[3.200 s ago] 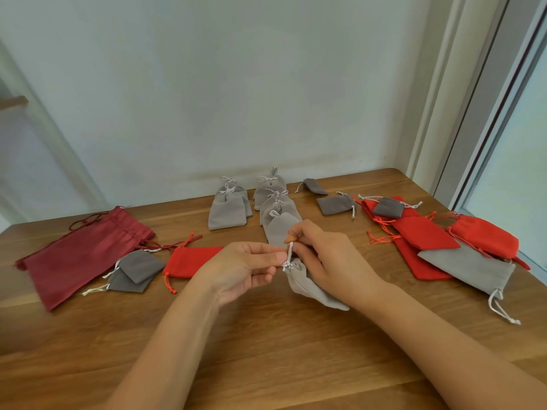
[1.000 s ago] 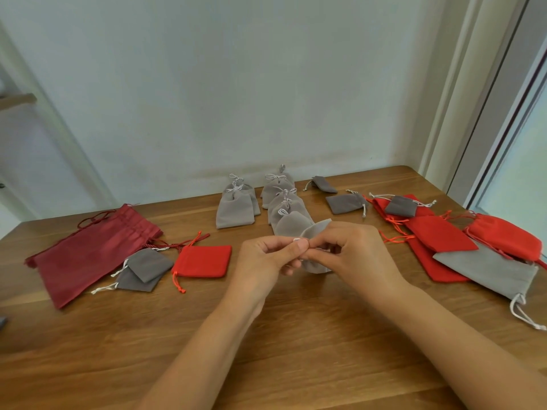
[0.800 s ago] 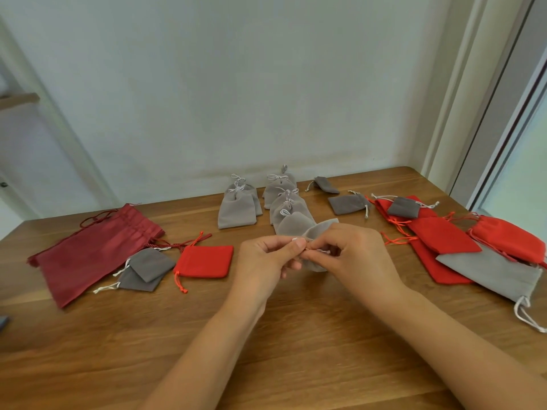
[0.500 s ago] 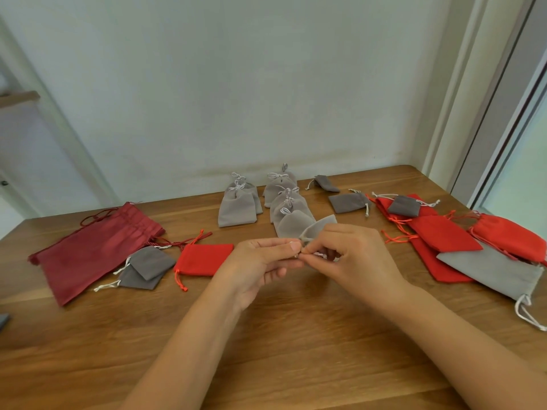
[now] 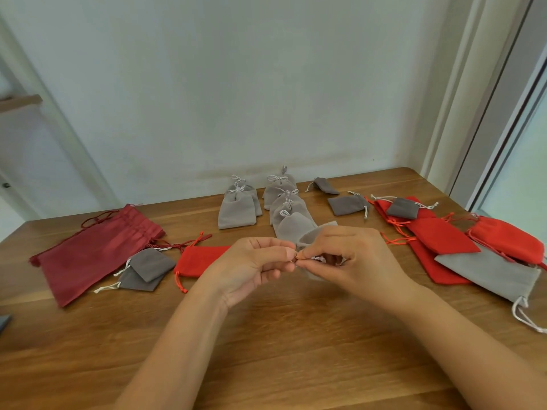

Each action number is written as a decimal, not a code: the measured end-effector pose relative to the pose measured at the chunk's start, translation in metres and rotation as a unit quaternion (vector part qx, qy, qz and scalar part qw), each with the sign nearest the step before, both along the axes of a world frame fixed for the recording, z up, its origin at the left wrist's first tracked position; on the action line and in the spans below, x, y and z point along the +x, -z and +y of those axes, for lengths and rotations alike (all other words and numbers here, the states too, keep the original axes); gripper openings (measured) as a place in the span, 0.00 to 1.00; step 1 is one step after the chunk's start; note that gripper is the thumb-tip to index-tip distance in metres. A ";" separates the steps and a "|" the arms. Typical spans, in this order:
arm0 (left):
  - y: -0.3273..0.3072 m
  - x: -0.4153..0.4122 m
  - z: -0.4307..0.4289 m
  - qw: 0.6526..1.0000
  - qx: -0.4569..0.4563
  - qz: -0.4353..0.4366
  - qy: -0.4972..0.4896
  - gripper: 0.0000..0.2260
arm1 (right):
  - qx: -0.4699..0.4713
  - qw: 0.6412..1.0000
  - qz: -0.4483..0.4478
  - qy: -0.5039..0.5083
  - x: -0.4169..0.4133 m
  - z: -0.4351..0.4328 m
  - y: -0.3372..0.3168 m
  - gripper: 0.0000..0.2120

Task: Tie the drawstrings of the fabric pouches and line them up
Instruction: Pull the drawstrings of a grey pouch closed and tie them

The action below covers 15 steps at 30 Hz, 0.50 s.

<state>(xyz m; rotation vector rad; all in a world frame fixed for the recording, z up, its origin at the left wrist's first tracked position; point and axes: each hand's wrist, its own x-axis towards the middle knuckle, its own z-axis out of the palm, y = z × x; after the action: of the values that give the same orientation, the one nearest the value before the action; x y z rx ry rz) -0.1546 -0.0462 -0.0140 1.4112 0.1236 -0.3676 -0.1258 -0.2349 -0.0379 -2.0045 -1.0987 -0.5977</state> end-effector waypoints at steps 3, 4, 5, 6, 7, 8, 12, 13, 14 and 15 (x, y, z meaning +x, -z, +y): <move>0.000 0.000 -0.001 1.000 -0.007 -0.001 0.005 0.05 | 0.012 1.000 0.019 -0.012 0.000 -0.002 -0.003 0.07; 0.001 0.001 -0.001 1.000 -0.012 0.001 0.008 0.05 | 0.013 0.999 0.023 -0.019 0.000 -0.002 -0.004 0.07; 0.001 0.001 -0.002 1.000 -0.022 0.005 0.008 0.05 | 0.012 0.999 0.022 -0.026 0.000 -0.002 -0.004 0.08; 0.002 0.002 -0.002 0.999 -0.035 0.012 0.007 0.05 | 0.012 0.999 0.019 -0.031 0.000 -0.002 -0.004 0.09; 0.002 0.002 -0.002 0.999 -0.049 0.020 0.007 0.04 | 0.011 0.999 0.014 -0.032 0.000 -0.002 -0.004 0.10; 0.003 0.002 -0.002 0.998 -0.064 0.027 0.006 0.04 | 0.007 1.000 0.008 -0.030 0.000 -0.002 -0.004 0.10; 0.004 0.003 -0.003 0.997 -0.071 0.022 0.004 0.05 | -0.026 0.999 0.015 -0.033 0.001 -0.003 -0.004 0.07; 0.005 0.003 -0.004 0.999 -0.049 0.009 0.002 0.07 | -0.028 0.998 0.032 -0.037 0.001 -0.004 -0.005 0.09; 0.005 0.003 -0.005 1.000 -0.021 -0.010 0.005 0.09 | -0.020 0.998 0.055 -0.031 0.001 -0.004 -0.006 0.11; 0.006 0.002 -0.005 0.999 0.004 -0.031 0.009 0.09 | -0.004 0.997 0.075 -0.014 0.001 -0.004 -0.007 0.15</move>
<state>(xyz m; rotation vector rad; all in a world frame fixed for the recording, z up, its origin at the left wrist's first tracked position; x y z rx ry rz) -0.1526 -0.0512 -0.0196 1.4317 0.0626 -0.3378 -0.1245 -0.2392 -0.0306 -2.0031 -1.0375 -0.4218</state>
